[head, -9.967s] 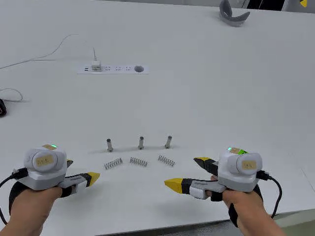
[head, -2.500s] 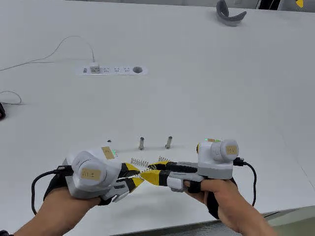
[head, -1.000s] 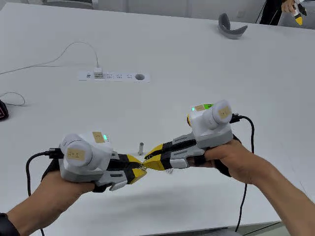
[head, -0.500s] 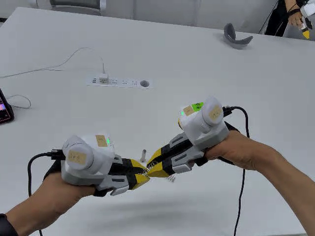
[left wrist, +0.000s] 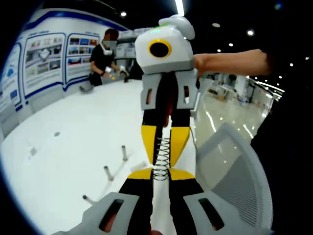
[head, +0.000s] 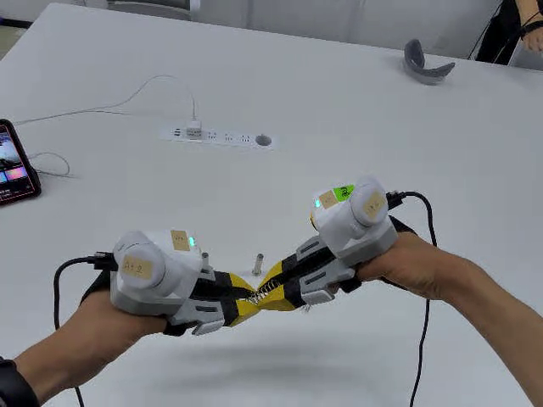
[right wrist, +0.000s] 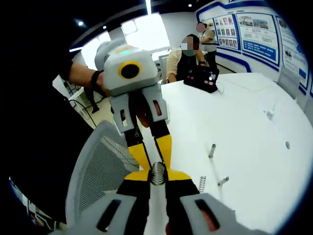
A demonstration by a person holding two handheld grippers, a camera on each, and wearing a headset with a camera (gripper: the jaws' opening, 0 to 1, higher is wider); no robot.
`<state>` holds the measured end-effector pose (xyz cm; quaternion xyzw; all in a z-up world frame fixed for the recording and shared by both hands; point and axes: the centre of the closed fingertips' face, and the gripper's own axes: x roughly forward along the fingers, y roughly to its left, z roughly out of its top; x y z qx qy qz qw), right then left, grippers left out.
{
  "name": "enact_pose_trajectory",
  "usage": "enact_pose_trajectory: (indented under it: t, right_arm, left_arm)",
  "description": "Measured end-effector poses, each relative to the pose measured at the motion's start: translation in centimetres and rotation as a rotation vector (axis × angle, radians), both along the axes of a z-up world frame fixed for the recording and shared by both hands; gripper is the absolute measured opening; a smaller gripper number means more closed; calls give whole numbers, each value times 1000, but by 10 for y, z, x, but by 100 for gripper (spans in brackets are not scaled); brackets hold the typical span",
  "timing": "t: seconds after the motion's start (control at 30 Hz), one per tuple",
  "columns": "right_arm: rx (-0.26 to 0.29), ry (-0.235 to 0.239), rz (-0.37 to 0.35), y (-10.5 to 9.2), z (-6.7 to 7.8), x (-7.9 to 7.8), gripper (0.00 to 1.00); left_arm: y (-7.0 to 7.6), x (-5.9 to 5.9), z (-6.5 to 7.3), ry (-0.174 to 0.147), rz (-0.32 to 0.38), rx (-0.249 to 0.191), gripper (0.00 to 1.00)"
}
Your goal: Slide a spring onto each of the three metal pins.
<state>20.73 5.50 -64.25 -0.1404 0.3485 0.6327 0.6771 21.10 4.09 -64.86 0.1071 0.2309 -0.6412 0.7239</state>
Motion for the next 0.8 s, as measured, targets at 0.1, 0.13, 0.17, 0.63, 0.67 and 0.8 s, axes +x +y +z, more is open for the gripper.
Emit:
enact_pose_trajectory:
  t: [0.1, 0.13, 0.17, 0.63, 0.67, 0.8]
  right_arm:
    - [0, 0, -5, 1, -1, 1, 12]
    - [1, -2, -8, 2, -1, 1, 12]
    - [1, -2, -9, 2, -1, 2, 12]
    - [-13, -10, -39, -3, -6, 10, 12]
    - [-16, -12, -42, -4, -7, 11, 12]
    - [-38, -17, -57, -7, -13, 16, 12]
  left_arm:
    - [2, 1, -1, 6, 14, -3, 11]
    - [3, 1, -2, 6, 21, -3, 12]
    - [4, 1, -2, 8, 25, -2, 12]
    - [40, 16, -16, 23, 175, 19, 25]
    - [43, 17, -17, 22, 187, 20, 26]
    - [55, 22, -19, 20, 234, 26, 29]
